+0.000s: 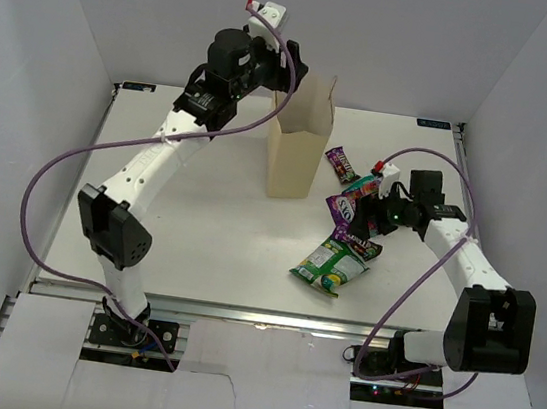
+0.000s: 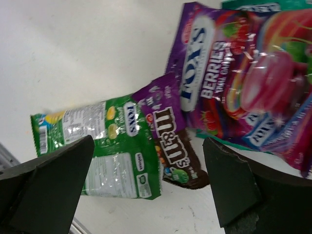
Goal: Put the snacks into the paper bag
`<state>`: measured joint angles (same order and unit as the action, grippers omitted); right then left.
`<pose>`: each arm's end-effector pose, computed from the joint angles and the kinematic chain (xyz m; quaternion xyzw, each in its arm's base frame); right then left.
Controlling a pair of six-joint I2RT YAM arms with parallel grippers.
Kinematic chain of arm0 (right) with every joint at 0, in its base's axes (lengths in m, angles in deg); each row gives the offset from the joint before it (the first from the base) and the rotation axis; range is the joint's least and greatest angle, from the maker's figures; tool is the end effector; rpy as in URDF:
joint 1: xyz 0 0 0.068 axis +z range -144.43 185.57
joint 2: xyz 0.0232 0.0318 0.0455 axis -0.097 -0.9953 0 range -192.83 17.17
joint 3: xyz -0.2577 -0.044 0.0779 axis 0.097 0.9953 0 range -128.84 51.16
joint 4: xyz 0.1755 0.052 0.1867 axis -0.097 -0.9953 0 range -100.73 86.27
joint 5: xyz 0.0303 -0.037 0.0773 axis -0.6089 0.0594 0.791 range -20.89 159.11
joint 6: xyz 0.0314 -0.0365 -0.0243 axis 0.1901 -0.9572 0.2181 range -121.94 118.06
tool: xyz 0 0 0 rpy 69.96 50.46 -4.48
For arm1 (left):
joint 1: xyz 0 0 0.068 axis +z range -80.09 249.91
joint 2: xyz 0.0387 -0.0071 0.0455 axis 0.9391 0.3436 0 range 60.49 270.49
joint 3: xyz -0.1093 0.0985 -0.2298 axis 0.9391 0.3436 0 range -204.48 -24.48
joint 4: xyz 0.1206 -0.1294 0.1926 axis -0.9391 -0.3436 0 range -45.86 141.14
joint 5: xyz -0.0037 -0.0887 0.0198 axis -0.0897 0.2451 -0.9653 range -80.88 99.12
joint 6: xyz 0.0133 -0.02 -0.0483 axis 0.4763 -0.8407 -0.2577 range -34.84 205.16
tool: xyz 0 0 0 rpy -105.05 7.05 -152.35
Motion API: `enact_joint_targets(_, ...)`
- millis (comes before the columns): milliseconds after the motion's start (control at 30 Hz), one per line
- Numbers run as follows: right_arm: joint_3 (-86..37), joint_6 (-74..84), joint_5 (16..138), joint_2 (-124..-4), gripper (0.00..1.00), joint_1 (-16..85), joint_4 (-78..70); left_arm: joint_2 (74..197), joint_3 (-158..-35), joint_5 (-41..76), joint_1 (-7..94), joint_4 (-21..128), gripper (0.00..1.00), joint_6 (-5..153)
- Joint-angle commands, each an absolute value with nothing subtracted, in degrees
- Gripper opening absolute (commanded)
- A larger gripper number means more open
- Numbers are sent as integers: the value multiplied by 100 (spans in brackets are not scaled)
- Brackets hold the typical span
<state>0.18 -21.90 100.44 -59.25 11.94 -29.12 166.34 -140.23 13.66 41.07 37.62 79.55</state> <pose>0.2672 0.0484 0.2380 -0.2948 0.8627 0.2144 0.3505 0.3774 -0.2111 0.4618 0.1732 0.7081 -0.2301 0.6447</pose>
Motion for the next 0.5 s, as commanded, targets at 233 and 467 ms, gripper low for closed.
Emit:
enact_joint_targets(233, -1650, -2391, 8777, -6834, 90, 1216, -2922, 12214, -9615, 1000, 4090, 4068, 88, 7093)
enact_joint_targets(467, -2125, -2172, 7861, -7589, 90, 1198, -2737, 9850, -7135, 718, 4090, 3760, 93, 5005)
